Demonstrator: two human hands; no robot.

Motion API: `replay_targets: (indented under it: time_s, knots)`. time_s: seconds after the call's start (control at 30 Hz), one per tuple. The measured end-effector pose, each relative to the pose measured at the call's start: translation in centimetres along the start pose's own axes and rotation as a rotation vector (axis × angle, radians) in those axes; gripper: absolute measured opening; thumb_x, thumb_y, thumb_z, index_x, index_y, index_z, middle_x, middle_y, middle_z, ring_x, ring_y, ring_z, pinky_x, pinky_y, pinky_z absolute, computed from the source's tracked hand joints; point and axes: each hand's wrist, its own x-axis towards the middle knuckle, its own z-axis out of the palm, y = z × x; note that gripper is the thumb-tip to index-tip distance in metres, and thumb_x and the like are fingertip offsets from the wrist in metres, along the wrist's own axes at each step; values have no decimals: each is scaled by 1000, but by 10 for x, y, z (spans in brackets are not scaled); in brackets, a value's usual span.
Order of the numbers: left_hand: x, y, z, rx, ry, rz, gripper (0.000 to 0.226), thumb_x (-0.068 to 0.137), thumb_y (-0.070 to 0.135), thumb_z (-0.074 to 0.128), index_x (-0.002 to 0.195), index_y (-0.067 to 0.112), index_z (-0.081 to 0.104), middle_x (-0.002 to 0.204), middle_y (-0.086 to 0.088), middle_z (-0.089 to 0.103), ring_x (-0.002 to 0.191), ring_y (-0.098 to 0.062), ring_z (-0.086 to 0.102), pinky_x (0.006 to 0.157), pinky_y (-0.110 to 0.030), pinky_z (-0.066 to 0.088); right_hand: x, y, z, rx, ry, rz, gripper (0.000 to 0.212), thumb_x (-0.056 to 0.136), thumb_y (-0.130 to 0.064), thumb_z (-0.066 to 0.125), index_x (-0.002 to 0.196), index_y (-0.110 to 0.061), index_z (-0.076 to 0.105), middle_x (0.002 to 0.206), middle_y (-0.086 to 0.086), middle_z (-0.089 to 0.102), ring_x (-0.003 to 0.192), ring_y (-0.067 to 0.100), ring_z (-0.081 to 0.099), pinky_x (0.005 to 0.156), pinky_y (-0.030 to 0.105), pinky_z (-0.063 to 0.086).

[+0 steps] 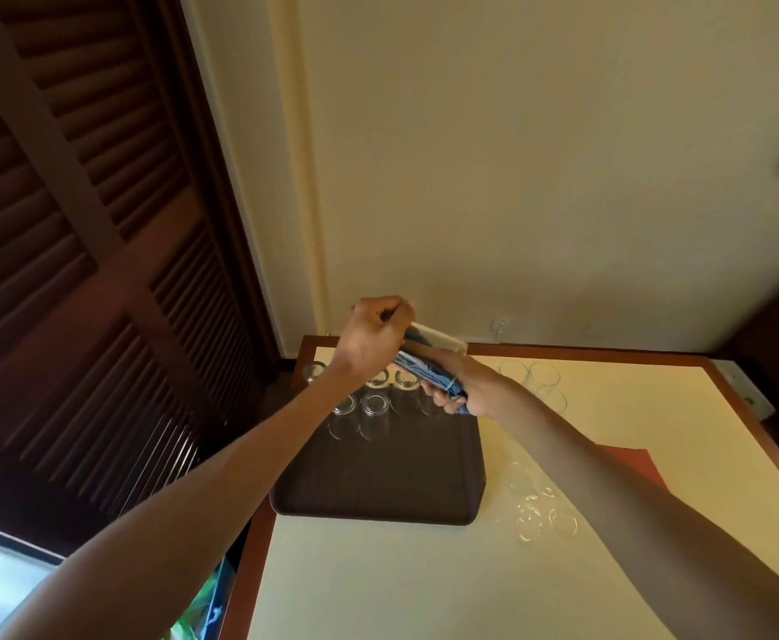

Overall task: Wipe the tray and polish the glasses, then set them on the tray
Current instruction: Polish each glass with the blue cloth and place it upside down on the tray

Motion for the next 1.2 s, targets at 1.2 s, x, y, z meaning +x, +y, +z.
replay_targets:
  time_s: [1.2]
  knots:
    - [23,10,-17,-397,-108,-511,27,105,31,56,96,8,66,78,-9,68,56,-18,70,43,-26,52,6,-53,-7,-1271,721,-811,24,79,-6,70,62,-16,57,51,1,49,48,23,44,46,20,21]
